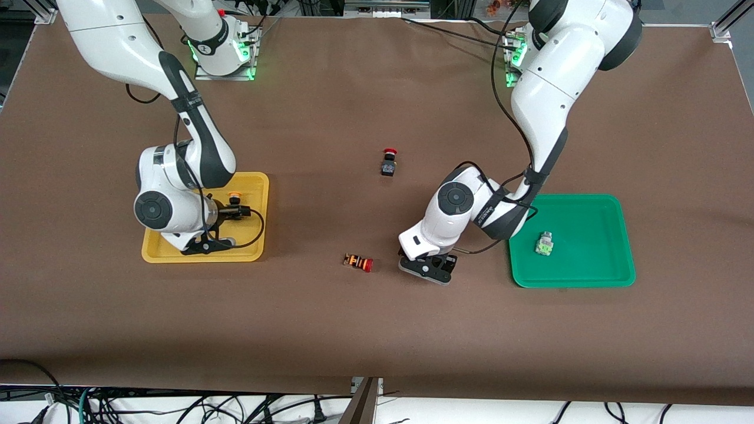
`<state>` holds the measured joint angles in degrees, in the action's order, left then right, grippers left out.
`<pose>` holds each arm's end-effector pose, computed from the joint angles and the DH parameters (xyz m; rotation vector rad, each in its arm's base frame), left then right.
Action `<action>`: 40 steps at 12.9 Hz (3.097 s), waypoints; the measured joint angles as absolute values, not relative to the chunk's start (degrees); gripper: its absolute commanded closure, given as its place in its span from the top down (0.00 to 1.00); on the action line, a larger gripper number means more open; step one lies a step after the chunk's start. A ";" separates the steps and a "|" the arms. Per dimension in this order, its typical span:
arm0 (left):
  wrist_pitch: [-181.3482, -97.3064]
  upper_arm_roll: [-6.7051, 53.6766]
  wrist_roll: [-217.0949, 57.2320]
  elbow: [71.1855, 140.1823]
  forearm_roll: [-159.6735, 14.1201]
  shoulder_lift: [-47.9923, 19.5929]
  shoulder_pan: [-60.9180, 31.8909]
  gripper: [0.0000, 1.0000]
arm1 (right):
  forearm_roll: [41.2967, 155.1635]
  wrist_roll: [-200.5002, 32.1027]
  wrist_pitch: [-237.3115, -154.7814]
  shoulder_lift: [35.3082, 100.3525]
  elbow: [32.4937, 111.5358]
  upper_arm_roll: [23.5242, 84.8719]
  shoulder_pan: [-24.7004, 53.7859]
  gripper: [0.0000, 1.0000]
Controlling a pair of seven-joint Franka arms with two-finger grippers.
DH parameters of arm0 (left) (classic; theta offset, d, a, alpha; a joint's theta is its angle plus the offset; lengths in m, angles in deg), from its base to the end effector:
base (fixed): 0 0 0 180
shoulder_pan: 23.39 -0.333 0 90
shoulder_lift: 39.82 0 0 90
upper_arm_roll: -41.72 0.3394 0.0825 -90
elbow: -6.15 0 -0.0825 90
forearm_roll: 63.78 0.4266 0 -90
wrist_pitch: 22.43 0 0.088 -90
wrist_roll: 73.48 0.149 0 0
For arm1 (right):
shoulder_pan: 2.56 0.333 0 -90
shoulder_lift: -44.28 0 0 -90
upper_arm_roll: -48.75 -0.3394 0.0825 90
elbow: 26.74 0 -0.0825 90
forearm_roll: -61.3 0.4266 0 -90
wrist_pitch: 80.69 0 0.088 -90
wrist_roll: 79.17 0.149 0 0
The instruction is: Place green and yellow buttons in trays
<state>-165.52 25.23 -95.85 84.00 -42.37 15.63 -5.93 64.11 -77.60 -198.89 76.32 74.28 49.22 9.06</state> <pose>0.7020 -0.4084 0.1146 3.0086 -0.5062 0.3158 0.6515 0.1331 0.1794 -3.1008 -0.2160 0.4089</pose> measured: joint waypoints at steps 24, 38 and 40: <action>-156.19 25.33 -52.40 104.23 -42.27 -0.82 -40.66 1.00 | 58.73 -78.69 -159.73 47.74 56.57 48.37 0.69 1.00; -106.25 18.49 -71.17 80.69 -57.09 -22.67 -35.09 1.00 | 58.44 -82.21 -158.33 48.97 56.58 49.61 0.66 1.00; -113.11 30.82 -71.23 88.91 -61.57 -29.62 -27.82 1.00 | 58.44 -82.22 -158.33 48.98 56.58 49.60 0.66 1.00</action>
